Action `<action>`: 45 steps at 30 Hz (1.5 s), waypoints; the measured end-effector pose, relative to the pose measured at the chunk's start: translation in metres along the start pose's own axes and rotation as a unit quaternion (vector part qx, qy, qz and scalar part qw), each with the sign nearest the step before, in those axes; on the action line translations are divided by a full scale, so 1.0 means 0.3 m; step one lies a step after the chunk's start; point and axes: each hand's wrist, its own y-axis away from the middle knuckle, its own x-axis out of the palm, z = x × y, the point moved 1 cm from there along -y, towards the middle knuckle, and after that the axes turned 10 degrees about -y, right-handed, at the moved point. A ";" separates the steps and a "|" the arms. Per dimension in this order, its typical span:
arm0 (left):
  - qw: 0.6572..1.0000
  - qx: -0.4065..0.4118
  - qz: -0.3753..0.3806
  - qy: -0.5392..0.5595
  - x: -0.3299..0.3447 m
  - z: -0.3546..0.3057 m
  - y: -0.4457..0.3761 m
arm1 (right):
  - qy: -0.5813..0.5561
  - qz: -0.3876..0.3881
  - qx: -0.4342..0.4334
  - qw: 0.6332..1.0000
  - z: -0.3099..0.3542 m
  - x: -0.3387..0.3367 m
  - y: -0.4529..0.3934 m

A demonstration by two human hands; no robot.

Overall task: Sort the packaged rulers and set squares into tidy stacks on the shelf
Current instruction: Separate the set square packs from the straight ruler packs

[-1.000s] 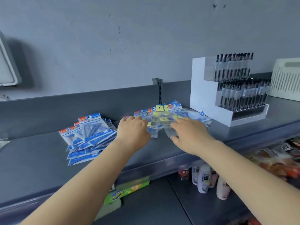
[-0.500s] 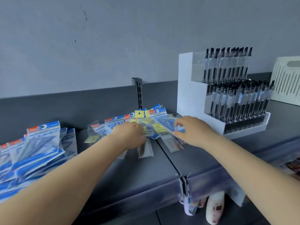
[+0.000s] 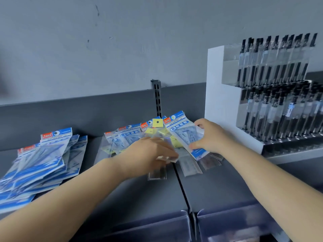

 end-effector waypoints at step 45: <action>0.667 -0.592 -0.268 0.364 -0.133 0.008 0.578 | -0.430 0.156 -0.020 0.889 0.370 0.273 0.200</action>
